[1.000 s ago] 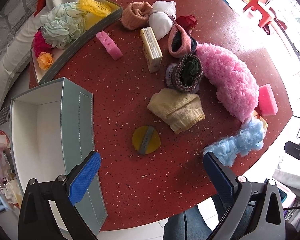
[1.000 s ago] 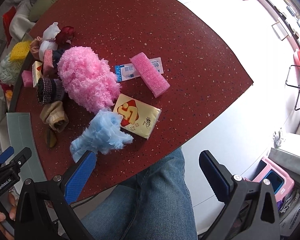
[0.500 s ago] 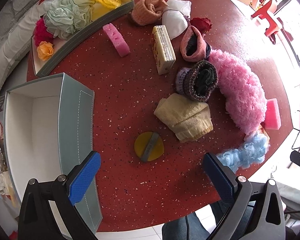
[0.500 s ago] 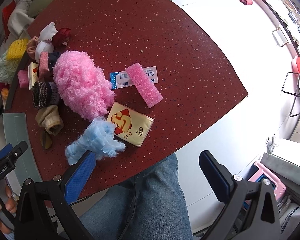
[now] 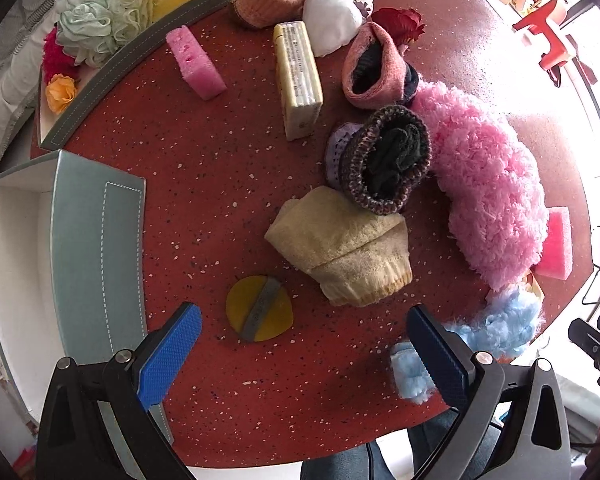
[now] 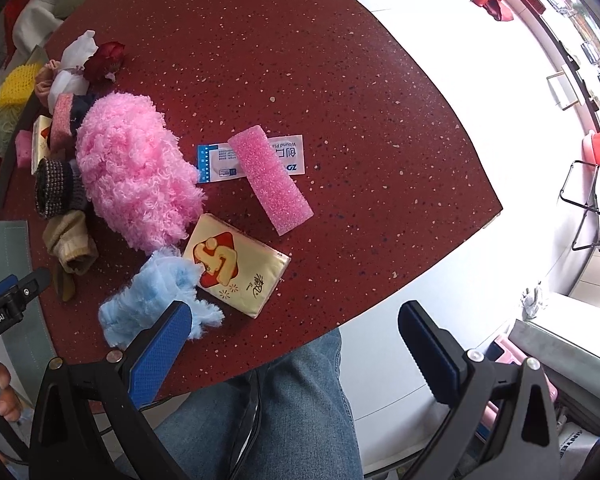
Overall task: Organize soft objects
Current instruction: 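Grasp the beige knit sock with the left tool while the right tool grasps the pink foam sponge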
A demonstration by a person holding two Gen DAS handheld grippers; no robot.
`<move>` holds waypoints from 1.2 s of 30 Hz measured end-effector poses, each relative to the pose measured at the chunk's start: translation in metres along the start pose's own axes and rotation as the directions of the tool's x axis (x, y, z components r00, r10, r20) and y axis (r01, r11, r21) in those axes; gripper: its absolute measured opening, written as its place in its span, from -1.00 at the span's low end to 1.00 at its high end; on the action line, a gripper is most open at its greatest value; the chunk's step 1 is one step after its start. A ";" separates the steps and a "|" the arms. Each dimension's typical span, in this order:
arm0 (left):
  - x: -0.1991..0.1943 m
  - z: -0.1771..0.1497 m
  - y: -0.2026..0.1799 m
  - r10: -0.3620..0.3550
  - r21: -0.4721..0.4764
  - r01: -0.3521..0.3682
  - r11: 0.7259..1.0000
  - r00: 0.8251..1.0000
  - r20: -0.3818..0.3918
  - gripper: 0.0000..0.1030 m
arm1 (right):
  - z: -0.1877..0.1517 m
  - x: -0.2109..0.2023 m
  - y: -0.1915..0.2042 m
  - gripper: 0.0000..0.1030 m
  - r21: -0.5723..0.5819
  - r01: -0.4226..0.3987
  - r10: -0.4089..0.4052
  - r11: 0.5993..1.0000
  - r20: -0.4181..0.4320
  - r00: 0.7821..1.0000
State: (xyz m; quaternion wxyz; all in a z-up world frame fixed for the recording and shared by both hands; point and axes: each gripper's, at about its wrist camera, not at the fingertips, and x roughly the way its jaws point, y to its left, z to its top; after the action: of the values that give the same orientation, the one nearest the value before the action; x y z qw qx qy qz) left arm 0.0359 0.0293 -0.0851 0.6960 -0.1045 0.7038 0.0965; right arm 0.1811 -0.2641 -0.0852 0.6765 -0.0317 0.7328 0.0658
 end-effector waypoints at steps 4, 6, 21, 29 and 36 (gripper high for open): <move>0.013 0.009 -0.009 0.007 -0.017 -0.007 1.000 1.000 -0.005 1.00 | 0.011 0.011 -0.004 1.00 -0.011 0.021 -0.021 1.000 -0.004 1.000; 0.020 0.014 -0.011 0.023 -0.025 -0.023 0.999 1.000 -0.012 1.00 | 0.019 0.016 -0.005 1.00 -0.023 0.046 -0.047 0.999 -0.009 0.999; 0.063 0.055 -0.023 0.093 -0.089 -0.094 0.992 0.995 -0.020 1.00 | 0.089 0.052 0.030 0.99 -0.167 0.086 -0.088 0.982 0.000 0.996; 0.089 0.080 -0.019 0.105 -0.100 -0.108 0.989 0.994 -0.038 1.00 | 0.113 0.058 0.061 0.72 -0.249 0.097 -0.102 0.964 -0.006 0.995; 0.104 0.090 -0.028 0.077 -0.092 -0.079 0.993 0.997 -0.022 1.00 | 0.111 0.067 0.071 0.13 -0.259 0.050 -0.061 0.965 -0.034 0.998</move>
State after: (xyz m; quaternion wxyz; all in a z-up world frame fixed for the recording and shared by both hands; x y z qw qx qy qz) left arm 0.1286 0.0267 -0.1897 0.6796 -0.1100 0.7086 0.1550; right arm 0.2757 -0.1751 -0.1565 0.6528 -0.1411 0.7308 0.1410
